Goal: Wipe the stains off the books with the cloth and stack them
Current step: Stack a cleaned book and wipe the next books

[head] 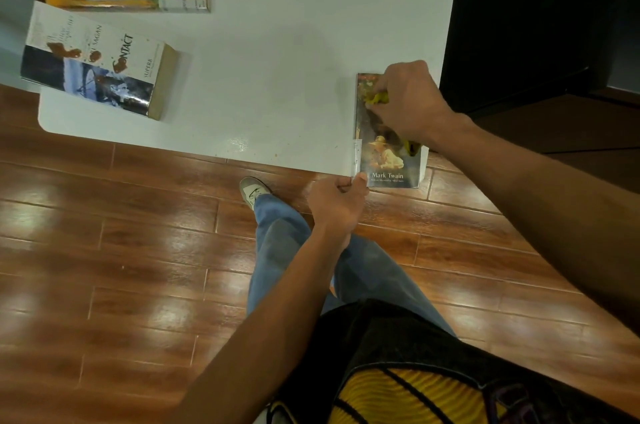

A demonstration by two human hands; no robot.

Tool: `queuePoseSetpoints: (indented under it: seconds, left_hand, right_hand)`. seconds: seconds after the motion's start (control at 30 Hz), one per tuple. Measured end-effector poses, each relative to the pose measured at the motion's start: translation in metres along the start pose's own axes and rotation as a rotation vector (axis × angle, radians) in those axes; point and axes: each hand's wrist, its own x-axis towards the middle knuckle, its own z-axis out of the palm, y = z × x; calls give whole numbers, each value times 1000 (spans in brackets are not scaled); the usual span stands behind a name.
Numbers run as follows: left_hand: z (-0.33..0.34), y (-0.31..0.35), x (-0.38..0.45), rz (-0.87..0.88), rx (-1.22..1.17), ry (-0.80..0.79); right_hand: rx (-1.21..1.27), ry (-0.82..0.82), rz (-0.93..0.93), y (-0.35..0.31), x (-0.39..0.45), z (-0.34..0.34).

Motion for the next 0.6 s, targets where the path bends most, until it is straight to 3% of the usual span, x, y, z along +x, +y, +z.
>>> queuePoseSetpoints:
  seconds: [0.17, 0.37, 0.47, 0.6]
  left_hand:
    - [-1, 1, -1, -13, -27, -5]
    - [-1, 1, 1, 26, 47, 1]
    - [0, 2, -1, 22, 40, 8]
    - [-1, 3, -1, 27, 54, 10]
  right_hand:
    - [159, 92, 82, 1, 4, -6]
    - [250, 28, 68, 5, -17, -5]
    - [181, 93, 132, 11, -39, 3]
    - [454, 55, 196, 18, -54, 7]
